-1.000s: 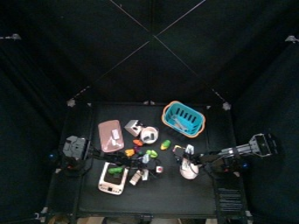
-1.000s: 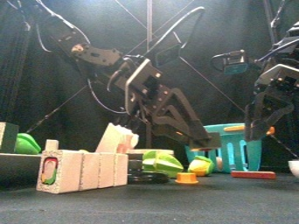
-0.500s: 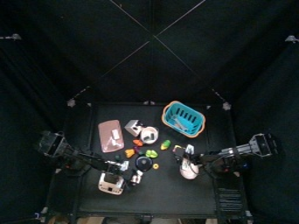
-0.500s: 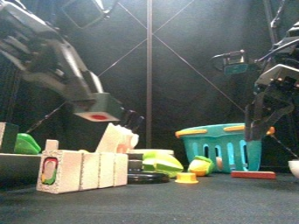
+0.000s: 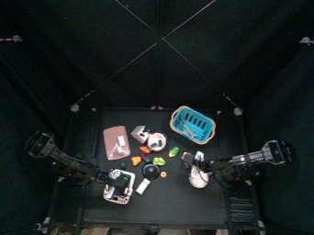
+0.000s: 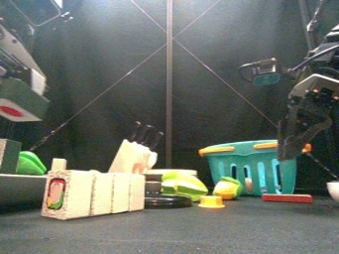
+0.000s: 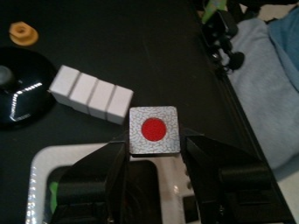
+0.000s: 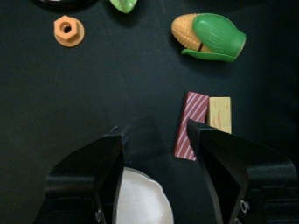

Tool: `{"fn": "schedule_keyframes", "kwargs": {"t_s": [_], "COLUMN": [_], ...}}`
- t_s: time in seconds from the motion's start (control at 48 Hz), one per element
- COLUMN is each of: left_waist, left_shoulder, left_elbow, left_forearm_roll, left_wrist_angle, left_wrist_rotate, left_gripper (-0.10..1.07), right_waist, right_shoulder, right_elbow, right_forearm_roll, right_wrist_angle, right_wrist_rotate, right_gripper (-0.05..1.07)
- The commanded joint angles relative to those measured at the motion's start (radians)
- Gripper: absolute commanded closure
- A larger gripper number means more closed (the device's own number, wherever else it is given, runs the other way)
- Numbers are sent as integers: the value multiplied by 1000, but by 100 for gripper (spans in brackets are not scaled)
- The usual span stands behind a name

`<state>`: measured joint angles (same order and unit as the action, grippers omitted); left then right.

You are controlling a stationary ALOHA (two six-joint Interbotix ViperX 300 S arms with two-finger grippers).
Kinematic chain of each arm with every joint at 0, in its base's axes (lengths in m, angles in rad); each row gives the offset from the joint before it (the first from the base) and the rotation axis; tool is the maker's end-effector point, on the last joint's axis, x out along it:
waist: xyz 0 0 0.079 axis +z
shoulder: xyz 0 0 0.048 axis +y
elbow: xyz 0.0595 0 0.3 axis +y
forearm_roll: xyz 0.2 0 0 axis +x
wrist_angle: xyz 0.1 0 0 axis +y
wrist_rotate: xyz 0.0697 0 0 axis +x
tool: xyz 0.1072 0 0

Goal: Place sushi piece on stove

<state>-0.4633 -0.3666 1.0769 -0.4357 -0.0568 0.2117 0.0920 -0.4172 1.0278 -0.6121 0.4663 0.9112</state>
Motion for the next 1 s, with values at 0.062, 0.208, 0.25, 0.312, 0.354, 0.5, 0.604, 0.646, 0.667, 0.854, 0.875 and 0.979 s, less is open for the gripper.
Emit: {"fn": "schedule_keyframes", "kwargs": {"t_s": [0.062,0.208,0.25,0.312,0.354,0.5,0.604,0.646,0.667,0.854,0.875,0.979], "left_waist": [-23,-23,-23,-23,-21,18,51,63,71,97,98,97], "left_shoulder": [-87,-161,-179,-204,-215,-227,-227,-225,-227,-225,-227,-225], "left_elbow": [43,83,94,107,117,152,175,181,186,199,201,213], "left_forearm_roll": [-89,-141,-149,-150,-146,-115,-103,-92,-81,-23,-20,-20], "left_wrist_angle": [51,127,138,161,173,229,239,236,233,186,181,163], "left_wrist_rotate": [0,0,0,0,0,0,2,2,2,2,2,2], "left_gripper": [30,30,30,30,30,30,30,30,30,29,29,29], "right_waist": [-11,-14,-15,-18,-20,-25,-25,-25,-25,-32,-32,-32], "right_shoulder": [-14,-14,-15,-14,-15,-14,-15,-15,-15,-14,-14,-15], "right_elbow": [-8,-8,-9,-9,-9,-11,-11,-11,-11,-11,-12,-9], "right_forearm_roll": [2,2,2,2,2,2,2,2,2,3,3,12], "right_wrist_angle": [-5,-5,-5,-5,-5,-5,-5,-5,-5,-5,-5,-5], "right_wrist_rotate": [0,0,0,0,0,0,0,0,0,0,0,0], "right_gripper": [15,15,15,15,15,15,15,15,15,15,15,15]}}
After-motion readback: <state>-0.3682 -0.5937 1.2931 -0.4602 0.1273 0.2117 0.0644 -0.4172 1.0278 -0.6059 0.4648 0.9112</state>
